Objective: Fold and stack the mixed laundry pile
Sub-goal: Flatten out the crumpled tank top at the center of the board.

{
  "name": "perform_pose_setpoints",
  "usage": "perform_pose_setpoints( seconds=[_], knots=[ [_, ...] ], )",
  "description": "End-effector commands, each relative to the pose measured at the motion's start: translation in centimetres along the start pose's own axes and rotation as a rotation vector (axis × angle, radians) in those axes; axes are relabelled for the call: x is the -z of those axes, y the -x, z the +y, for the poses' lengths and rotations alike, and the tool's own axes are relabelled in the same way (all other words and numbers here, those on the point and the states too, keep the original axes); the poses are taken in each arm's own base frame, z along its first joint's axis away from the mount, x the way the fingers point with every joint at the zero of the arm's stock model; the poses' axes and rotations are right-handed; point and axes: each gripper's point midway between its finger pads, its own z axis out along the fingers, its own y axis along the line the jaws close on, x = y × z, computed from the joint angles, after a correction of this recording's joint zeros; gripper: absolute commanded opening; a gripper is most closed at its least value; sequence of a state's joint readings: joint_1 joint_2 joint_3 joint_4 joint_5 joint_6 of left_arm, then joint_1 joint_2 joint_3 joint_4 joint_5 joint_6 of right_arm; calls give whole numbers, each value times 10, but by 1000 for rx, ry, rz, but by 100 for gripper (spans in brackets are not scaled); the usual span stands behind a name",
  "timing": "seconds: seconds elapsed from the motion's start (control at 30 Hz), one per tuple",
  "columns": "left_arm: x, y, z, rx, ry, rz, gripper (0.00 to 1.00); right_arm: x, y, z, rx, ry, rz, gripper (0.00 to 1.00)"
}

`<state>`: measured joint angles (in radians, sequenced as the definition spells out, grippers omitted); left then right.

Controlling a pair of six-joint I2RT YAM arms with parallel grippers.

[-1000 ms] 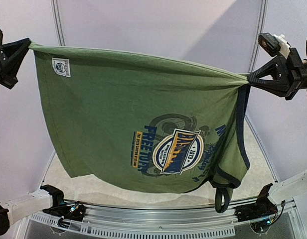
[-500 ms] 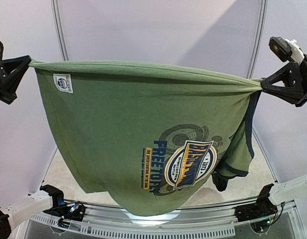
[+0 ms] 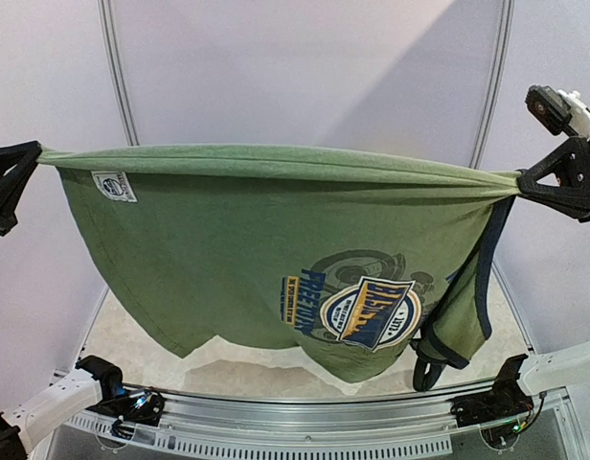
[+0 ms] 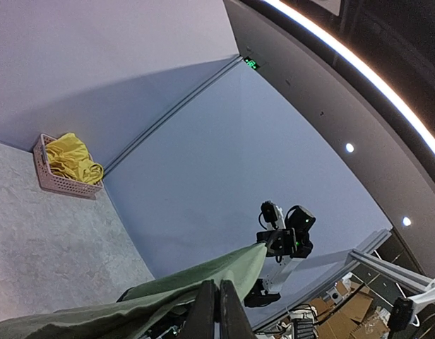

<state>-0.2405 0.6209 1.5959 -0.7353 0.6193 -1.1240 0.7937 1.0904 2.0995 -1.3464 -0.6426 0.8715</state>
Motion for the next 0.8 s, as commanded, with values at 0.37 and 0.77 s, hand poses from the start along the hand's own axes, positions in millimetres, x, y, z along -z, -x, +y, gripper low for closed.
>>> perform_pose_setpoints(
  seconds=[0.37,0.77],
  knots=[
    [-21,13,24,73,92,-6,0,16,9,2,-12,-58,-81,0],
    [-109,-10,395,247,946,125,0,-100,159,-351,-266,-995,-140,0]
  ],
)
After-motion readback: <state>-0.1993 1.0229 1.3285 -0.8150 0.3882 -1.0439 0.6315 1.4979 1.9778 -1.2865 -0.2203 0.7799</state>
